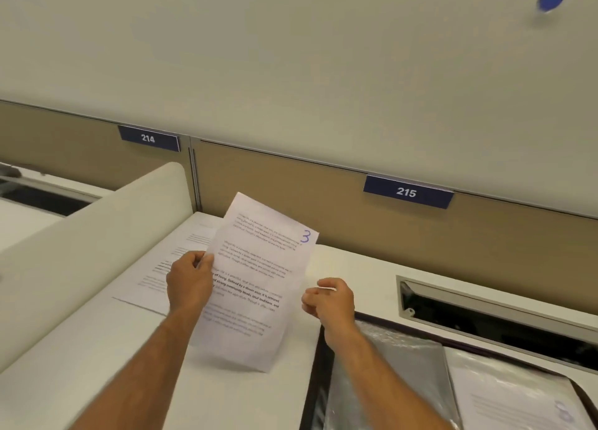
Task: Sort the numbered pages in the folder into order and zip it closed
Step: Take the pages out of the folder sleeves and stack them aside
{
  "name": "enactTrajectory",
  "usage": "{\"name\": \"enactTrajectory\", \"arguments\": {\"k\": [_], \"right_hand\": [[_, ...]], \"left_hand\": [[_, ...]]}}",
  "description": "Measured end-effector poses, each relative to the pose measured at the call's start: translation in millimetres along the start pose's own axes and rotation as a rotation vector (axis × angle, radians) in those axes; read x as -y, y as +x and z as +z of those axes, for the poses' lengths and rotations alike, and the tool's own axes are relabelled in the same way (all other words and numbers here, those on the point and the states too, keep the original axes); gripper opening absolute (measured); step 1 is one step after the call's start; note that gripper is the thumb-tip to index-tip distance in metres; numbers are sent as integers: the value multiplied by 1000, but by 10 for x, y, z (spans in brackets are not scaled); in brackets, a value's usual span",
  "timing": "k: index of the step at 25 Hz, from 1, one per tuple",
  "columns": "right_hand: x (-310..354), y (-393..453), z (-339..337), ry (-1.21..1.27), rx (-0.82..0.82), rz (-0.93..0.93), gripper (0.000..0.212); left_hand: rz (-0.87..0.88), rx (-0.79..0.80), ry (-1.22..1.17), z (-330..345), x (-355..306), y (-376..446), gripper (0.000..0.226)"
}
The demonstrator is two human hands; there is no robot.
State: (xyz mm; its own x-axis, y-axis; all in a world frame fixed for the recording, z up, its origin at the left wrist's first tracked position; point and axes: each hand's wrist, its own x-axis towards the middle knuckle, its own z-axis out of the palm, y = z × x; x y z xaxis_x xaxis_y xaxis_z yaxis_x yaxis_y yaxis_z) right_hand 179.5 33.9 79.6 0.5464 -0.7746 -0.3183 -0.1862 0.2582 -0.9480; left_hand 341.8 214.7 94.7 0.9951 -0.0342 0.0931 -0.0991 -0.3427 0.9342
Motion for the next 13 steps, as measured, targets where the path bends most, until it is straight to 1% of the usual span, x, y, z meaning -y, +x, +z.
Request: {"name": "enactTrajectory", "arguments": {"k": [2, 4, 8, 11, 13], "right_hand": [[-98, 105, 346, -35, 21, 16, 28], [-204, 226, 638, -86, 65, 22, 29], [-441, 494, 1122, -95, 174, 61, 28], [-527, 593, 1369, -59, 180, 97, 21], [-541, 633, 1496, -51, 185, 108, 22]], "left_hand": [[-28, -23, 22, -136, 171, 243, 20], [-46, -19, 28, -241, 325, 429, 19], [-71, -34, 17, -374, 589, 711, 14], [-91, -48, 5, -420, 756, 887, 11], [-89, -55, 23, -431, 827, 1005, 11]]}}
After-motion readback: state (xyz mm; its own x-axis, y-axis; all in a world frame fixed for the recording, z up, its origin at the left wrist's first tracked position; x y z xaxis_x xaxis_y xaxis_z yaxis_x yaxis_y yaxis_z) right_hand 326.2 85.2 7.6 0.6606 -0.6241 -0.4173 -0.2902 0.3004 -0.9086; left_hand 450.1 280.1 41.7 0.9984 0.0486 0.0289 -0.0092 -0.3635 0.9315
